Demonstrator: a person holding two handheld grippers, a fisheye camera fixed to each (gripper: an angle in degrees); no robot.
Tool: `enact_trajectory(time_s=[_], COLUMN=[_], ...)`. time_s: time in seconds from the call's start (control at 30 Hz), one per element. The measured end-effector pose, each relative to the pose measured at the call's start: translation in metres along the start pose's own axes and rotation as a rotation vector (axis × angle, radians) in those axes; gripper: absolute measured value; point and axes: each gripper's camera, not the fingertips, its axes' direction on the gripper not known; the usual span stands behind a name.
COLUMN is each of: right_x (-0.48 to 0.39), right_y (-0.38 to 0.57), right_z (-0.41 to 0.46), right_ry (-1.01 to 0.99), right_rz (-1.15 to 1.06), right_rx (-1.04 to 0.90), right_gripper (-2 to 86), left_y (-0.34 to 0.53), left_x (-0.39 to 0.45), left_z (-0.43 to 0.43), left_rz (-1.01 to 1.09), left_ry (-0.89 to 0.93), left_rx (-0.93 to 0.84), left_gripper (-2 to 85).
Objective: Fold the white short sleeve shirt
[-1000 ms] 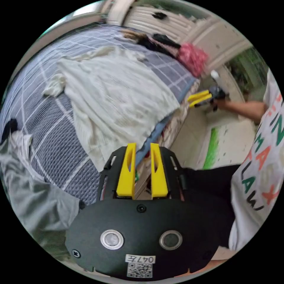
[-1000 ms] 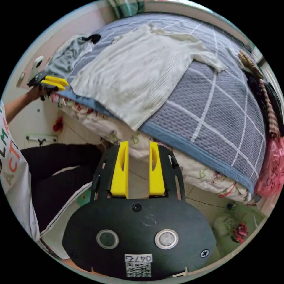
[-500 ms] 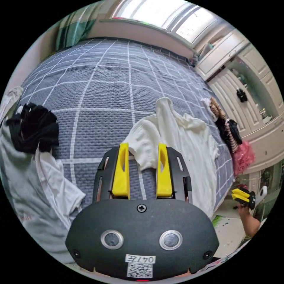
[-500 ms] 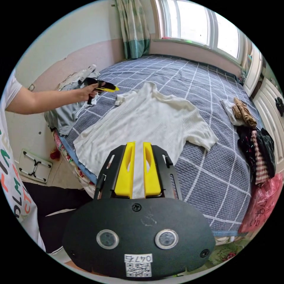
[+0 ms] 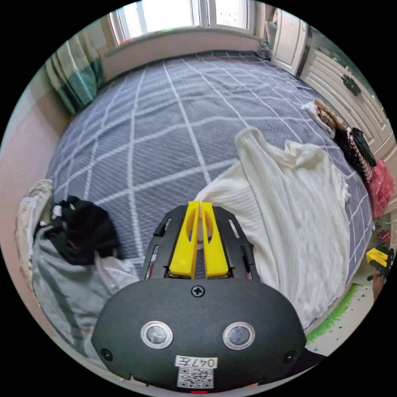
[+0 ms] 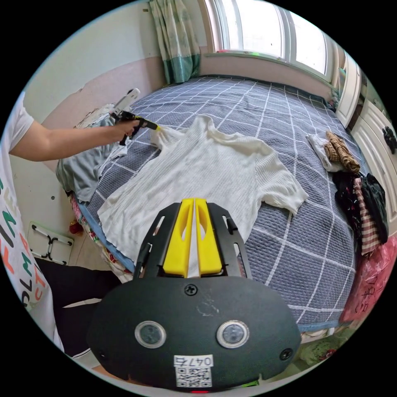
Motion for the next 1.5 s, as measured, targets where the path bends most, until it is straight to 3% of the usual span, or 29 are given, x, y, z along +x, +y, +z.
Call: enact_trajectory(time_s=[0.1, 0.17, 0.27, 0.4, 0.5, 0.57, 0.63, 0.73, 0.87, 1.03, 1.17, 1.37, 1.5], right_x=[0.003, 0.005, 0.005, 0.007, 0.014, 0.012, -0.005, -0.041, -0.116, -0.266, -0.313, -0.340, -0.356], right_y=[-0.007, -0.013, -0.030, -0.057, -0.074, -0.077, -0.069, -0.055, -0.058, -0.088, -0.094, -0.097, -0.109], right_z=[0.007, 0.016, 0.034, 0.057, 0.069, 0.071, 0.072, 0.076, 0.082, 0.134, 0.185, 0.222, 0.229], right_ry=[0.007, 0.005, -0.011, -0.010, -0.052, -0.085, -0.086, -0.056, -0.060, -0.249, -0.182, -0.147, -0.108], right_rz=[0.000, 0.005, 0.020, 0.027, 0.040, 0.049, 0.046, 0.026, -0.176, -0.601, -0.685, -0.724, -0.722], right_rx=[0.004, 0.001, 0.013, 0.016, -0.013, -0.012, -0.027, -0.069, -0.096, -0.053, -0.102, -0.201, -0.174], right_gripper=[-0.3, -0.1, 0.4, 2.7, 4.3, 4.3, 3.8, 2.6, 1.8, 2.6, 3.5, 2.8, 1.0], left_y=[-0.024, -0.041, -0.043, -0.025, 0.007, 0.043, 0.077, 0.141, 0.216, 0.254, 0.264, 0.278, 0.289], left_x=[-0.027, -0.045, -0.057, -0.060, -0.065, -0.072, -0.069, -0.036, 0.017, -0.006, -0.008, 0.012, 0.017], left_z=[-0.027, -0.022, 0.009, 0.015, -0.031, -0.069, -0.085, -0.090, -0.117, -0.142, -0.158, -0.172, -0.181], left_rz=[0.043, 0.050, 0.072, 0.008, -0.011, -0.049, -0.080, -0.097, -0.078, -0.263, -0.200, -0.162, -0.193], left_ry=[-0.175, -0.271, -0.303, -0.318, -0.176, 0.048, 0.221, 0.374, 0.261, 0.334, 0.223, 0.200, 0.281], left_rx=[0.012, -0.070, -0.232, -0.234, -0.047, 0.028, 0.003, -0.173, -0.204, -0.191, -0.203, -0.183, -0.145], left_gripper=[-0.6, -0.2, 1.1, 7.9, 11.1, 13.4, 13.9, 13.0, 7.7, 5.6, 0.4, -0.7, -0.8])
